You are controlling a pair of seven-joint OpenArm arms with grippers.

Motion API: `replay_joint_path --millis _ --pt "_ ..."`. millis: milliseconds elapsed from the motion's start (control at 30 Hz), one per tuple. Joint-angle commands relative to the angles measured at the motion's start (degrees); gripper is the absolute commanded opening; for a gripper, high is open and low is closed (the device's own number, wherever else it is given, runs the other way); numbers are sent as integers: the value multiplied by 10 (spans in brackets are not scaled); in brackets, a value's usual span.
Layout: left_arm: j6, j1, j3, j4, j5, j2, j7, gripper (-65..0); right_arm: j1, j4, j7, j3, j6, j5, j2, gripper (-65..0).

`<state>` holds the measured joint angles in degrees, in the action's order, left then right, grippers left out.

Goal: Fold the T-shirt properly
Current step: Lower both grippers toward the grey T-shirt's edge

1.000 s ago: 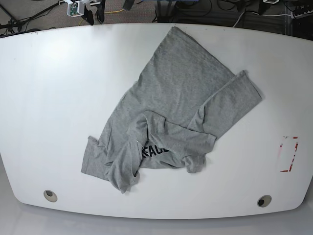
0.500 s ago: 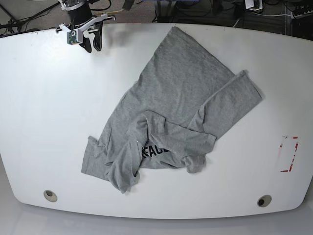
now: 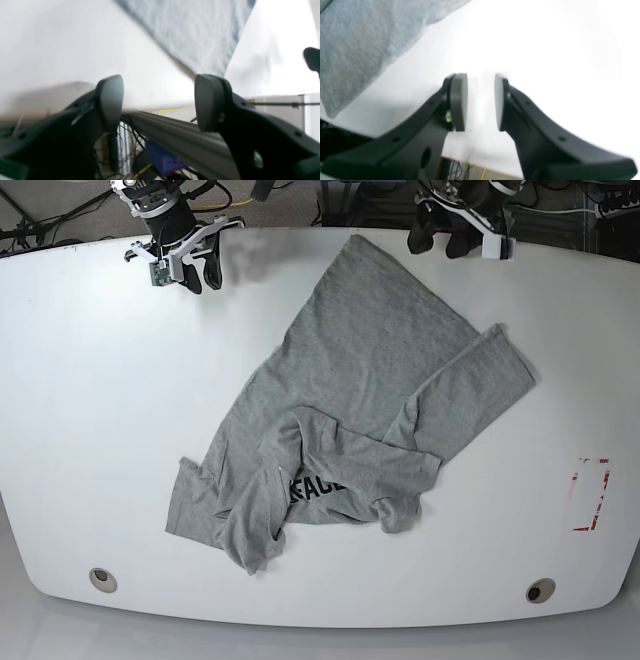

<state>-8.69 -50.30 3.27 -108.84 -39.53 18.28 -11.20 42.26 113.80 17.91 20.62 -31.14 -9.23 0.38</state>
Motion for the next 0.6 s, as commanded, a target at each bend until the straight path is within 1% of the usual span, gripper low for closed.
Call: replay_joint_path --millis 0,67,167,333,367,433,567 --pt "-4 5 7 -9 -4 -1 -8 -240 5 10 -13 3 -3 -5 2 -477" --pt "-3 23 9 -9 -4 -1 -22 -240 5 10 -13 3 -3 -4 2 -477" --pt "3 61 22 -9 -3 -2 -61 -240 4 10 -12 3 -2 -4 2 -477" --pt "64 108 49 -8 -3 0 -136 -240 4 10 -12 4 -2 -4 3 -477" --pt "70 113 53 -9 -5 0 -145 -240 4 10 -12 4 -2 -4 3 -477" --pt "75 121 58 -9 -8 0 -159 -240 4 10 -12 4 -2 -4 3 -477" --pt "75 126 59 -5 -8 -2 -193 -239 4 10 -12 3 0 -4 3 -477"
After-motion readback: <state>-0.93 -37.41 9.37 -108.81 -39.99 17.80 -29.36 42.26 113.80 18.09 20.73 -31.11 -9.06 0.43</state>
